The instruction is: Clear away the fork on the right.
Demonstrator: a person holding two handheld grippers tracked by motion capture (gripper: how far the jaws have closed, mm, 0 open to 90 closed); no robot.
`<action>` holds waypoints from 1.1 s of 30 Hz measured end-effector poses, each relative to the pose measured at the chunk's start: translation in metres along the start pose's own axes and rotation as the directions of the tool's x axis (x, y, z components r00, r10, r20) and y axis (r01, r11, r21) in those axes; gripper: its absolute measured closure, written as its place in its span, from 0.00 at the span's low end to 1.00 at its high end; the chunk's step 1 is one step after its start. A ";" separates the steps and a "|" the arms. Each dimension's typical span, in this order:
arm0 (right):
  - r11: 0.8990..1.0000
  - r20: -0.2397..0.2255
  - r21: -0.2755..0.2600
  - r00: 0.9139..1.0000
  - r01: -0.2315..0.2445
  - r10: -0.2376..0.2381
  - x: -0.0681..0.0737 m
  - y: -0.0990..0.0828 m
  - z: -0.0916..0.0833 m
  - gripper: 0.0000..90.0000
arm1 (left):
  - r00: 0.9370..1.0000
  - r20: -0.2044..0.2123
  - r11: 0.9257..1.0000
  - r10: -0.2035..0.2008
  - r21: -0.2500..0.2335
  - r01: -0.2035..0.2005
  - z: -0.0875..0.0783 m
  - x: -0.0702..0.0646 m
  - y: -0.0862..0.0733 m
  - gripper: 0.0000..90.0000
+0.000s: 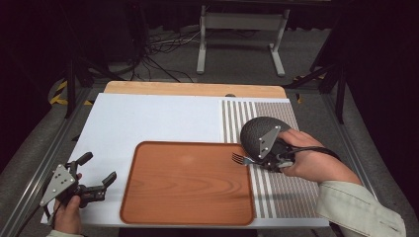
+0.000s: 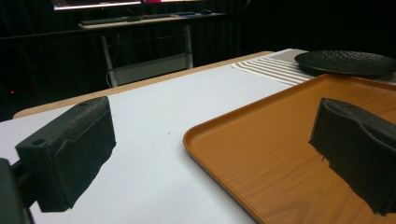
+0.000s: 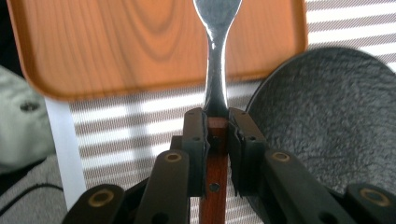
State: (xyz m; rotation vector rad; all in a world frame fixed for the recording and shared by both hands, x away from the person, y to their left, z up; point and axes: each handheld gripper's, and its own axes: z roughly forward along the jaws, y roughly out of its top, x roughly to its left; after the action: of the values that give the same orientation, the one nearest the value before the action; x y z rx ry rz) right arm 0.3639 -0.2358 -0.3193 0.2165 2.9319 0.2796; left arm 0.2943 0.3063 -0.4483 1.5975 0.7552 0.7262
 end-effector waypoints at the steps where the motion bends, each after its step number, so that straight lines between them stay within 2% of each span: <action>1: 1.000 -0.002 -0.011 1.000 -0.015 0.015 0.000 0.003 0.000 0.87 | 1.000 0.001 1.000 0.000 -0.001 0.000 0.000 0.000 0.000 0.01; 3: 0.998 0.005 -0.038 0.999 -0.045 0.045 0.001 0.010 0.000 0.87 | 1.000 0.001 1.000 0.000 -0.001 0.000 0.000 0.000 0.000 0.01; 4: 0.998 0.005 -0.038 0.999 -0.045 0.045 0.001 0.010 0.000 0.87 | 1.000 0.001 1.000 0.000 -0.001 0.000 0.000 0.000 0.000 0.01; 5: 0.995 -0.006 -0.057 0.997 -0.078 0.078 0.002 0.016 -0.001 0.87 | 1.000 0.001 1.000 0.000 -0.001 0.000 0.000 0.000 0.000 0.01; 6: 0.995 -0.006 -0.057 0.997 -0.078 0.078 0.002 0.016 -0.001 0.87 | 1.000 0.001 1.000 0.000 -0.001 0.000 0.000 0.000 0.000 0.01; 7: 0.991 -0.014 -0.073 0.994 -0.111 0.110 0.002 0.021 -0.002 0.87 | 1.000 0.001 1.000 0.001 -0.002 -0.001 0.000 0.000 0.000 0.01; 9: 0.988 -0.013 -0.084 0.991 -0.133 0.133 0.003 0.026 -0.002 0.87 | 1.000 0.002 1.000 0.001 -0.003 -0.001 0.000 0.000 0.000 0.01; 12: 0.971 -0.036 -0.103 0.977 -0.215 0.212 0.004 0.033 -0.001 0.87 | 1.000 0.000 1.000 0.003 -0.002 -0.003 -0.001 0.001 0.000 0.01; 13: 0.968 -0.034 -0.111 0.974 -0.226 0.224 0.004 0.035 -0.001 0.87 | 1.000 0.000 1.000 0.003 -0.002 -0.003 -0.001 0.001 0.000 0.01; 15: 0.957 -0.045 -0.109 0.963 -0.269 0.265 0.005 0.038 0.001 0.87 | 1.000 0.001 1.000 0.003 -0.002 -0.003 -0.001 0.001 0.000 0.01; 16: 0.957 -0.045 -0.109 0.963 -0.269 0.265 0.005 0.038 0.001 0.87 | 1.000 0.001 1.000 0.003 -0.002 -0.003 -0.001 0.001 0.000 0.01; 18: 0.940 -0.060 -0.122 0.948 -0.318 0.312 0.005 0.042 0.003 0.87 | 1.000 0.006 1.000 0.003 0.000 -0.003 -0.001 0.001 0.000 0.01; 22: 0.920 -0.076 -0.123 0.928 -0.373 0.366 0.006 0.047 0.006 0.87 | 1.000 0.009 1.000 0.006 -0.002 -0.006 0.000 0.000 0.001 0.01; 25: 0.891 -0.089 -0.123 0.899 -0.437 0.429 0.008 0.051 0.010 0.87 | 1.000 0.007 1.000 0.002 -0.001 -0.002 0.000 0.000 0.000 0.01; 30: 0.837 -0.124 -0.117 0.844 -0.535 0.522 0.010 0.058 0.015 0.87 | 1.000 0.008 1.000 0.002 0.000 -0.002 0.000 0.000 0.000 0.01; 31: 0.831 -0.123 -0.116 0.838 -0.543 0.531 0.010 0.059 0.016 0.87 | 1.000 0.008 1.000 0.003 0.001 -0.003 0.000 0.000 0.000 0.01; 33: 0.815 -0.119 -0.109 0.822 -0.569 0.557 0.011 0.061 0.019 0.87 | 1.000 0.006 1.000 0.001 -0.001 -0.001 0.000 0.001 0.000 0.01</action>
State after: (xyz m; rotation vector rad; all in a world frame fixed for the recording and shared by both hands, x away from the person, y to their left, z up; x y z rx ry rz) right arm 0.3650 -0.1712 -0.3272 1.0860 2.8316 0.5866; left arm 0.2948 0.3067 -0.4479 1.5990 0.7500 0.7224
